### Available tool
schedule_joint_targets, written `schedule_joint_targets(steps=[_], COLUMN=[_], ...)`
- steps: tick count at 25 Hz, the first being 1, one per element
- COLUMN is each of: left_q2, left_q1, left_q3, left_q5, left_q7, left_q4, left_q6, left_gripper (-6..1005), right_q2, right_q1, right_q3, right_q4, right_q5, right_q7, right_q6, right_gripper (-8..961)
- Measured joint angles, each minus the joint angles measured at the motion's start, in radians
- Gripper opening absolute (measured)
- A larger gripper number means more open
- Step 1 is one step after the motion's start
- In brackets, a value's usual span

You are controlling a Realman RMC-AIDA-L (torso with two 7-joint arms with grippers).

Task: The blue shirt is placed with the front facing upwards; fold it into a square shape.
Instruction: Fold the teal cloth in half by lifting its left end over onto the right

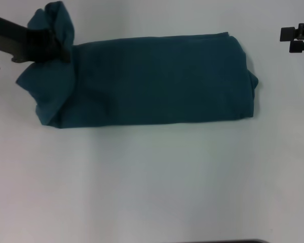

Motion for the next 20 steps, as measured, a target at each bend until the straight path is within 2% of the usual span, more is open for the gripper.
schedule_joint_targets(steps=[6,12,16,20], left_q2=[-0.012,-0.005,0.012,0.044], left_q1=[-0.018,-0.022,0.001,0.05], left_q3=[0.007,0.007,-0.004,-0.036], left_q5=[-0.081,-0.135,-0.068,-0.032], left_q7=[0.0,0.0,-0.003,-0.006], left_q4=[0.006,0.011,0.017,0.002], left_q6=[0.008,0.014,-0.008,-0.031], left_gripper=[72,71,71,72], right_q2=[0.001,0.001,0.001,0.001], right_q1=[0.006,0.007,0.007,0.009], right_q3=[-0.005,-0.013,-0.013,-0.015], right_q4=[0.0,0.004,0.005,0.005], right_q5=[-0.001,-0.001,-0.001,-0.001], right_q7=[0.001,0.001,0.001,0.001], right_q6=[0.0,0.0,0.0,0.0], right_gripper=[881,881,880,880])
